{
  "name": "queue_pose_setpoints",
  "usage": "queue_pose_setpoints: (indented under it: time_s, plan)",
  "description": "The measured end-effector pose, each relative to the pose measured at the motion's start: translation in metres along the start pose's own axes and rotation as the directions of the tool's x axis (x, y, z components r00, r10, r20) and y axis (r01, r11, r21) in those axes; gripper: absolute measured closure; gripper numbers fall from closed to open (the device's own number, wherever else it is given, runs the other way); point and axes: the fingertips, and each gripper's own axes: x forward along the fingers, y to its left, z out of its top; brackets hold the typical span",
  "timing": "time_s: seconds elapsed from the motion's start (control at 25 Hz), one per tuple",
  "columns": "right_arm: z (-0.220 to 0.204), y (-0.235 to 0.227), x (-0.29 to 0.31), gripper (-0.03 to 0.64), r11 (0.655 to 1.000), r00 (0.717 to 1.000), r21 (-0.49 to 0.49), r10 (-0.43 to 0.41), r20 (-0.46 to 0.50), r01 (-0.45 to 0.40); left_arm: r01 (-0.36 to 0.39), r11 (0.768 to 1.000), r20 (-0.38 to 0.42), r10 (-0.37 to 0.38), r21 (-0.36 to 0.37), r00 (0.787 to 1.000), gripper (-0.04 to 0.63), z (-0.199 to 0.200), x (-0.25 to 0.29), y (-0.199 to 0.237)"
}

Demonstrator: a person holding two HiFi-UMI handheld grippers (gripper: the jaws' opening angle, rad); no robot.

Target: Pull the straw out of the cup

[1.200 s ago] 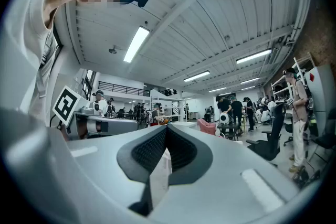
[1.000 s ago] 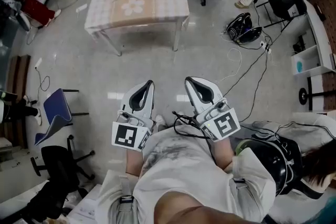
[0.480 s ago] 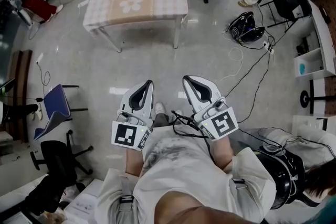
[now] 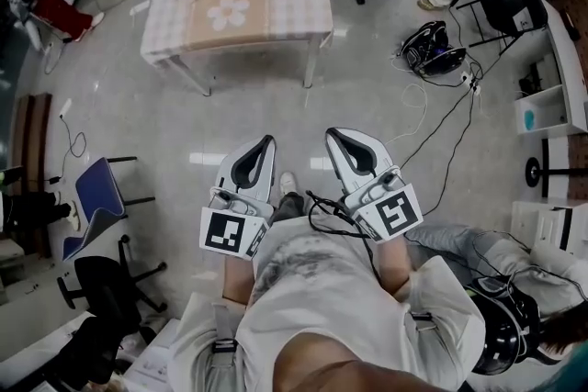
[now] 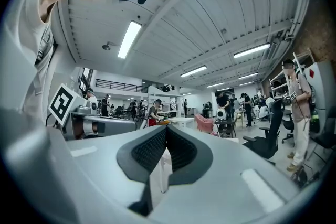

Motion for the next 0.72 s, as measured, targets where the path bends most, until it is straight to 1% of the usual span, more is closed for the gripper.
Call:
queue_pose_setpoints:
  time_s: [0.16, 0.4, 0.72]
  plan:
    - [0.001, -0.011, 0.027, 0.607, 1.000, 1.000, -0.006, -0.024, -0.002, 0.024, 0.024, 1.000, 0.007, -0.024, 0.005, 1.000, 0.591, 0.006, 0.017, 0.025]
    - [-0.001, -0.026, 0.058, 0.607, 0.999, 0.998, -0.011, -0.054, -0.013, 0.054, 0.060, 0.998, 0.009, -0.060, 0.004, 0.998, 0.591, 0.010, 0.041, 0.052]
    - [-0.001, -0.034, 0.092, 0.607, 0.996, 0.996, -0.009, -0.090, -0.015, 0.090, 0.100, 0.995, 0.003, -0.100, 0.006, 0.995, 0.591, 0.013, 0.061, 0.084]
